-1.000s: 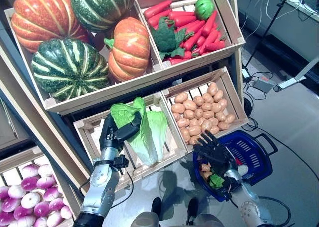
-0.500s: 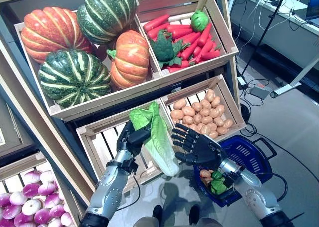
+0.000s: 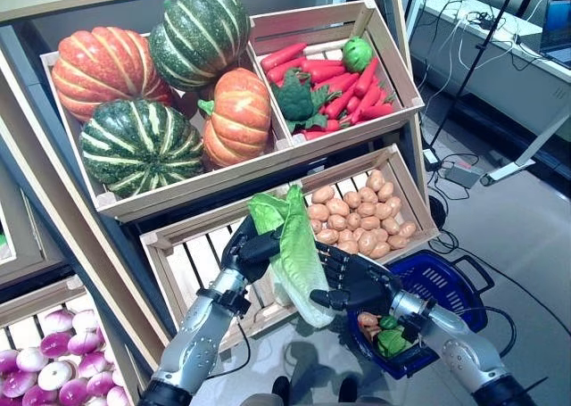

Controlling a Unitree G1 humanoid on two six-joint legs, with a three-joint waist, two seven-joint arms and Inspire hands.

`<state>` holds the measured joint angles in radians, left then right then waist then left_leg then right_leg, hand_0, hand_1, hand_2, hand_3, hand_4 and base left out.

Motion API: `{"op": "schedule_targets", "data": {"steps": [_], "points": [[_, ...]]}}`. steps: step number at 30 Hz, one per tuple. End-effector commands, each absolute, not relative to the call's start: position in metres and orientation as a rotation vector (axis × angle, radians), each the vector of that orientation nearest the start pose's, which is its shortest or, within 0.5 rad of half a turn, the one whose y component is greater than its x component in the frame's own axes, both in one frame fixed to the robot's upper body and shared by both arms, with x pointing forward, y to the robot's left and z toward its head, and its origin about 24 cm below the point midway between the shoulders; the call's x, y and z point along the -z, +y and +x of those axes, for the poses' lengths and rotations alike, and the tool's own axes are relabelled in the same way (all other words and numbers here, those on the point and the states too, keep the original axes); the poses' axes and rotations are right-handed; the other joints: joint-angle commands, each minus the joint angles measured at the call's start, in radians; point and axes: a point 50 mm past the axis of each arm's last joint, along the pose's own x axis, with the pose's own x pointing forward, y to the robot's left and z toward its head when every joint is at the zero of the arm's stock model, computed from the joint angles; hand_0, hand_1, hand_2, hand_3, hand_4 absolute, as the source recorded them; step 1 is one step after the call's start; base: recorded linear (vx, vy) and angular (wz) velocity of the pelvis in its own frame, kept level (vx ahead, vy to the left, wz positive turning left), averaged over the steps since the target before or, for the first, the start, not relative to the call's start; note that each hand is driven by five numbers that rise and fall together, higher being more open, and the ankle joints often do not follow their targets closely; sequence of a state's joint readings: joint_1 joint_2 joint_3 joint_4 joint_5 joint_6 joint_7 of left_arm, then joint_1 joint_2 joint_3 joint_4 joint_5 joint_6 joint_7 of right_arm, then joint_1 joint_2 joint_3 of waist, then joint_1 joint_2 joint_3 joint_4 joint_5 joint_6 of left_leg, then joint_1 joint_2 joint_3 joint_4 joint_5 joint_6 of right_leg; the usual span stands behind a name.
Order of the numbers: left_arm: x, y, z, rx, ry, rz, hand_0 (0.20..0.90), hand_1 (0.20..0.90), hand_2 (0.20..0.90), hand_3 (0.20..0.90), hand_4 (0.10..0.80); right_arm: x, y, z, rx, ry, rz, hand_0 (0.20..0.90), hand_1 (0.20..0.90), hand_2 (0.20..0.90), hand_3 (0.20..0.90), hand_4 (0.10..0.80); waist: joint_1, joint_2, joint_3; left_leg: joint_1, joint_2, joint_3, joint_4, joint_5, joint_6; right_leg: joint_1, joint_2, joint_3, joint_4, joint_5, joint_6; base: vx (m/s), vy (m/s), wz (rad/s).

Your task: Put vegetables into the basket

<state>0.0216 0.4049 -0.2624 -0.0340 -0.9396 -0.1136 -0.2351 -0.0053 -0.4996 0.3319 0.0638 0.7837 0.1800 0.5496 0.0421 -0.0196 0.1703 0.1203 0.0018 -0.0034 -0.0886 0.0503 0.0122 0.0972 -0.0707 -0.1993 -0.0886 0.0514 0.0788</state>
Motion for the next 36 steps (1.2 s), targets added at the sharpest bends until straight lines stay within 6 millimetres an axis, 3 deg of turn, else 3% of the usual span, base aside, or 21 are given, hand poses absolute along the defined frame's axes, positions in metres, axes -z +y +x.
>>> {"op": "schedule_targets", "data": {"steps": [1,12,22,26,27,30,32,33,34,36], "points": [[-0.122,0.139,0.256,0.62,-0.352,-0.612,0.3,0.3,0.3,0.3,0.4,-0.036,-0.125,0.226,-0.979,0.238,0.349,0.9,0.9,0.9,0.9,0.8,0.013,-0.034,-0.104,0.0,0.016,0.012,0.001,-0.071,-0.053,0.021,-0.089,0.009,0.001,0.009,0.076,-0.012,0.004,-0.05],[-0.127,0.141,0.254,0.619,-0.37,-0.611,0.3,0.3,0.3,0.3,0.4,-0.018,-0.132,0.225,-0.827,0.351,0.319,0.9,0.9,0.9,0.9,0.8,0.0,-0.031,-0.111,-0.002,0.019,0.019,0.001,-0.071,-0.048,0.014,-0.085,0.026,0.001,0.011,0.077,-0.002,0.001,-0.02],[-0.129,0.133,0.252,0.699,-0.358,-0.651,0.3,0.3,0.3,0.3,0.4,-0.015,-0.126,0.22,-0.912,0.394,0.304,0.9,0.9,0.9,0.9,0.8,0.002,-0.034,-0.114,-0.005,0.022,0.017,0.001,-0.07,-0.049,0.011,-0.083,0.027,0.001,0.011,0.076,-0.001,-0.001,-0.01],[-0.125,0.123,0.249,0.806,-0.3,-0.592,0.3,0.3,0.3,0.3,0.4,-0.015,-0.124,0.216,-0.985,0.42,0.277,0.9,0.9,0.9,0.9,0.8,0.004,-0.032,-0.116,-0.009,0.022,0.018,0.001,-0.069,-0.049,0.008,-0.081,0.03,0.001,0.009,0.076,0.0,0.0,0.0],[-0.124,0.12,0.248,0.833,-0.288,-0.575,0.3,0.3,0.3,0.3,0.4,-0.016,-0.124,0.215,-1.005,0.422,0.264,0.778,0.778,0.778,0.778,0.718,0.003,-0.032,-0.115,-0.01,0.022,0.017,0.001,-0.069,-0.049,0.007,-0.082,0.032,0.001,0.009,0.077,0.0,0.0,0.0],[-0.121,0.117,0.245,0.896,-0.263,-0.552,0.3,0.3,0.3,0.3,0.4,-0.015,-0.124,0.214,-1.043,0.439,0.244,0.585,0.585,0.585,0.585,0.59,0.005,-0.031,-0.114,-0.008,0.022,0.018,0.001,-0.071,-0.048,0.009,-0.083,0.033,0.001,0.008,0.079,0.0,0.0,0.0],[-0.12,0.115,0.244,0.923,-0.25,-0.543,0.3,0.3,0.3,0.3,0.4,-0.014,-0.124,0.212,-1.061,0.45,0.232,0.538,0.538,0.538,0.538,0.558,0.005,-0.03,-0.114,-0.005,0.023,0.018,0.001,-0.072,-0.048,0.012,-0.082,0.035,0.001,0.007,0.079,0.0,0.0,0.0],[-0.119,0.113,0.243,0.944,-0.236,-0.535,0.3,0.3,0.3,0.3,0.4,-0.013,-0.124,0.211,-1.07,0.457,0.227,0.387,0.387,0.387,0.387,0.458,0.005,-0.029,-0.116,-0.002,0.023,0.018,0.001,-0.074,-0.047,0.015,-0.082,0.036,0.001,0.006,0.08,0.0,0.0,0.0],[-0.118,0.112,0.242,0.956,-0.226,-0.527,0.3,0.3,0.3,0.3,0.4,-0.014,-0.125,0.211,-1.075,0.46,0.222,0.3,0.3,0.3,0.3,0.4,0.004,-0.028,-0.117,-0.001,0.024,0.019,0.001,-0.074,-0.048,0.016,-0.082,0.038,0.001,0.006,0.081,0.036,0.001,-0.01],[-0.116,0.111,0.241,0.969,-0.212,-0.527,0.3,0.3,0.3,0.3,0.4,-0.013,-0.126,0.211,-1.079,0.463,0.222,0.3,0.3,0.3,0.3,0.4,0.003,-0.028,-0.12,0.0,0.025,0.019,0.001,-0.075,-0.048,0.016,-0.082,0.04,0.001,0.006,0.082,0.0,0.0,0.0]]}}
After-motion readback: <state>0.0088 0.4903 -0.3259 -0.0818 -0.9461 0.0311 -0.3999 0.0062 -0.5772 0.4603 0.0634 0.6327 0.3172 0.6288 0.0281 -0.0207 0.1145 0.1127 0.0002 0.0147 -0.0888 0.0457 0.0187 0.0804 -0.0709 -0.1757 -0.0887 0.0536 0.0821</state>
